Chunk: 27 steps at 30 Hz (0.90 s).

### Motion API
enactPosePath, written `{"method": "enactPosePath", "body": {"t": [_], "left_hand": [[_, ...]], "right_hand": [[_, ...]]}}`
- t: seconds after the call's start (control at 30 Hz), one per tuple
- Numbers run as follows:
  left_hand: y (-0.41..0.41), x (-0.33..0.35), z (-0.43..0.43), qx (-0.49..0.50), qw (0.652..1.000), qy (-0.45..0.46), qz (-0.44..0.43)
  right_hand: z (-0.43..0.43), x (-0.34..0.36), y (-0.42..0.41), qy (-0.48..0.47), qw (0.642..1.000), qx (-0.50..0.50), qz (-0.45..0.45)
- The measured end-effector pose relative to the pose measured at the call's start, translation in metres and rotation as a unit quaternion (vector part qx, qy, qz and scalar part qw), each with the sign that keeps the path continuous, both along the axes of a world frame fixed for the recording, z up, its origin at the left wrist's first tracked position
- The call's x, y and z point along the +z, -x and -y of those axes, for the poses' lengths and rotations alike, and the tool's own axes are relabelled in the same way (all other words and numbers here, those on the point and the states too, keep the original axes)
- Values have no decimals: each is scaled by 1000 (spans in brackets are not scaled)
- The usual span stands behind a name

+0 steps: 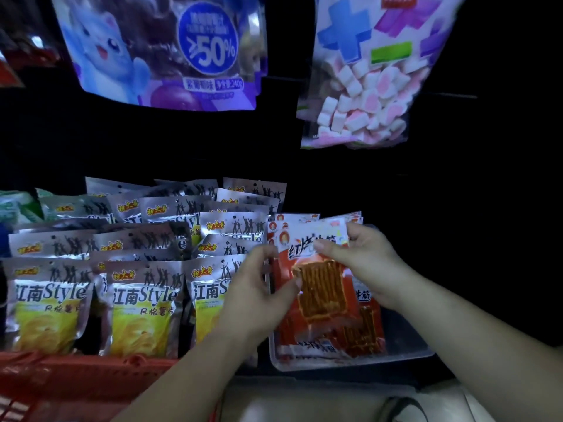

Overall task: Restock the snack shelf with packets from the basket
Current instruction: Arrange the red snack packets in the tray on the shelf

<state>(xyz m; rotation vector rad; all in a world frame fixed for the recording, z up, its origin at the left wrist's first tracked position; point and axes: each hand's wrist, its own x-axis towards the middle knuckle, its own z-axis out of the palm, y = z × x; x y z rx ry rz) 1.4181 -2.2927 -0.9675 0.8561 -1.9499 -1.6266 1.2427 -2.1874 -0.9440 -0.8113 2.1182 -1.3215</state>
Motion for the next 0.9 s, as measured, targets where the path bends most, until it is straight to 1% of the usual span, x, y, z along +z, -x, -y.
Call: {"method": "enactPosePath", "body": {"t": [0.03,0.1,0.2,0.3,0.4,0.5,0.57,0.63,0.7,0.77,0.83,0.9], "left_hand": [[-2,11,-3,-32,997,-62,-41],[-8,32,-9,-49,987,-131,-83],[-26,55,-13,3,978,-167,-127],[-46,76,-15,-9,971,-185,-149],[-64,94,-16,-32,980,-139,-136],[-84,116,-9,-49,992,-30,-112],[-92,125,-2,-89,993,10,-71],[-98,130,0,-109,993,12,-47],[-101,128,3,-120,992,8,-49],[-104,123,8,-131,990,44,-37],[-104,120,11,-134,988,73,-27],[-102,117,12,-145,987,68,-27]], "right_hand": [[-1,4,-8,7,1000,-9,6],[-2,16,-25,17,999,-38,23],[-7,35,-55,21,997,-49,64],[-14,58,-81,21,998,-38,43],[-31,84,-104,19,999,-40,16],[-47,110,-125,-35,999,32,13],[-53,119,-132,-59,997,42,-18],[-55,120,-140,-42,998,20,-43],[-54,113,-145,-22,997,13,-68],[-49,107,-145,-12,996,27,-87],[-47,104,-142,-17,993,48,-105],[-45,103,-137,-45,989,63,-125]]}}
